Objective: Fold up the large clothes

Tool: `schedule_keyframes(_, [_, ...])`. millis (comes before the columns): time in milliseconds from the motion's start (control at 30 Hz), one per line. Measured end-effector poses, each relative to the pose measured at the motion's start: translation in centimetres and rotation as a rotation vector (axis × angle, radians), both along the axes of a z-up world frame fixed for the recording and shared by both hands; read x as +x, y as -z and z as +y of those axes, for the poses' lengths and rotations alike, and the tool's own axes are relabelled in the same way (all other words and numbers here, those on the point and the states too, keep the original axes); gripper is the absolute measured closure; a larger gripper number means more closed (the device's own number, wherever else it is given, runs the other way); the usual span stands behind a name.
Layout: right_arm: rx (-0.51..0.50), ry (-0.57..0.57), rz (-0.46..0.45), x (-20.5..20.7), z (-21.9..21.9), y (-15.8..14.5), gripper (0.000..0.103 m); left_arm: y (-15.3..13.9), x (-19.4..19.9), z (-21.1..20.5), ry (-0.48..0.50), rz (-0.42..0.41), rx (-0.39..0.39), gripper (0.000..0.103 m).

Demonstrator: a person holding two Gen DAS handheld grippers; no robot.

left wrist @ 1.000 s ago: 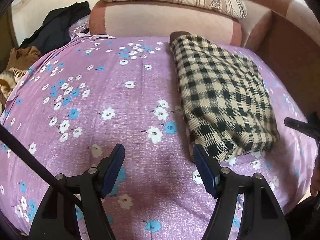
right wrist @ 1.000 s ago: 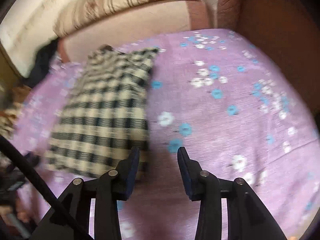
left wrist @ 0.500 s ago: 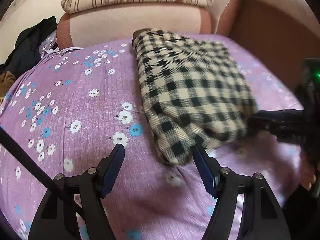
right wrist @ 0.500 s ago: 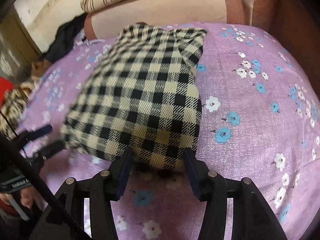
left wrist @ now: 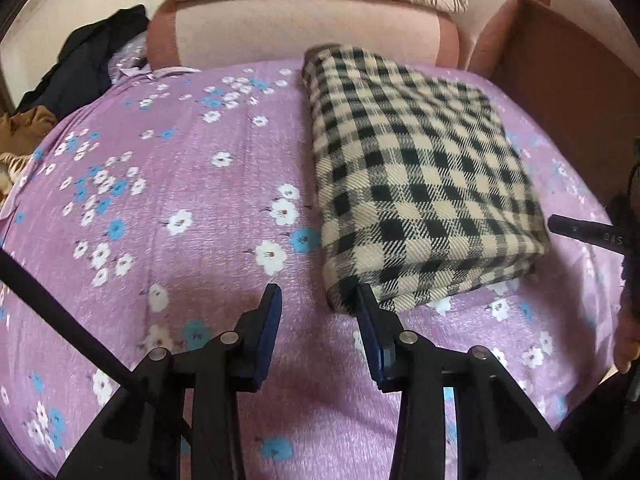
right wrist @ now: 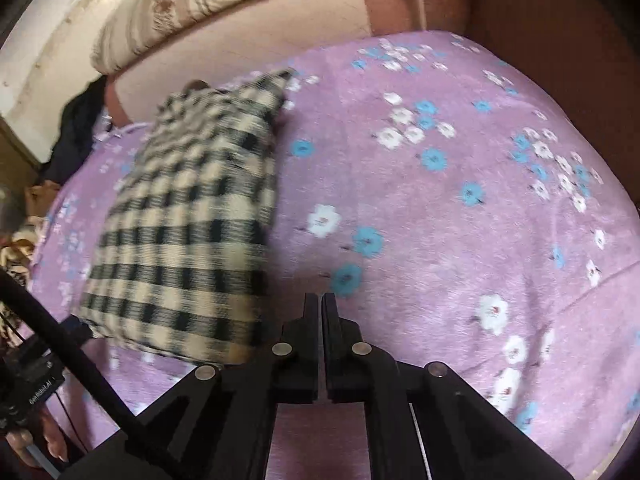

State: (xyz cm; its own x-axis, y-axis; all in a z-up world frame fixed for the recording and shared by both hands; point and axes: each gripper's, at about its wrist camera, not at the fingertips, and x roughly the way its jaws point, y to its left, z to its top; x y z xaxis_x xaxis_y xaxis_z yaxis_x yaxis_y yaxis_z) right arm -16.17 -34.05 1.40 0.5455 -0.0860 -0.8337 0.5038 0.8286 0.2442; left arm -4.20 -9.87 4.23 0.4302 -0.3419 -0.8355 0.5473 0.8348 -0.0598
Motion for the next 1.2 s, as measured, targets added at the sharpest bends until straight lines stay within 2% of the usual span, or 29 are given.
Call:
schedule_keyframes(67, [-0.030, 0.003, -0.056, -0.1, 0.7, -0.9, 0.101, -0.9, -0.7, 1.0, -0.017, -0.023, -0.021, 0.061])
schedule_keyframes(133, [-0.071, -0.020, -0.121, -0.1, 2.2, -2.0, 0.100, -1.8, -1.3, 2.4, -0.057, -0.056, -0.062, 0.045])
schedule_keyframes(200, [-0.071, -0.066, -0.139, 0.4, 3.4, -1.8, 0.100, -2.7, -2.0, 3.5, -0.099, -0.111, -0.095, 0.032])
schedule_keyframes(233, [-0.054, -0.093, -0.132, 0.9, 4.0, -1.5, 0.095, -3.3, -2.5, 4.2, -0.122, -0.151, -0.108, 0.026])
schedule_keyframes(267, [-0.035, -0.112, -0.115, 1.4, 4.5, -1.0, 0.083, -3.8, -3.0, 4.7, -0.147, -0.191, -0.114, 0.023])
schedule_keyframes(300, [-0.022, -0.124, -0.059, 2.2, 4.9, 0.1, 0.076, -4.0, -3.3, 5.1, -0.162, -0.216, -0.118, 0.015])
schedule_keyframes(367, [-0.046, -0.116, 0.010, 2.7, 5.3, 1.4, 0.074, -4.8, -4.3, 6.0, -0.190, -0.297, -0.135, 0.008])
schedule_keyframes(433, [-0.078, -0.098, 0.012, 2.3, 5.7, 1.1, 0.074, -5.2, -4.4, 6.6, -0.200, -0.330, -0.132, 0.003])
schedule_keyframes(500, [-0.124, -0.079, 0.005, 1.7, 6.4, 0.3, 0.073, -5.4, -4.3, 7.1, -0.207, -0.333, -0.124, 0.003])
schedule_keyframes(567, [-0.161, -0.049, -0.001, 0.6, 7.2, -0.3, 0.067, -5.2, -4.2, 7.3, -0.188, -0.300, -0.125, 0.003])
schedule_keyframes(800, [-0.141, 0.055, -0.011, -3.3, 9.7, -0.3, 0.061, -4.0, -4.2, 7.4, -0.187, -0.235, -0.138, 0.003])
schedule_keyframes(1200, [-0.255, 0.005, 0.048, -2.0, 12.0, 0.9, 0.055, -1.7, -4.7, 5.7, -0.156, -0.194, -0.038, 0.003])
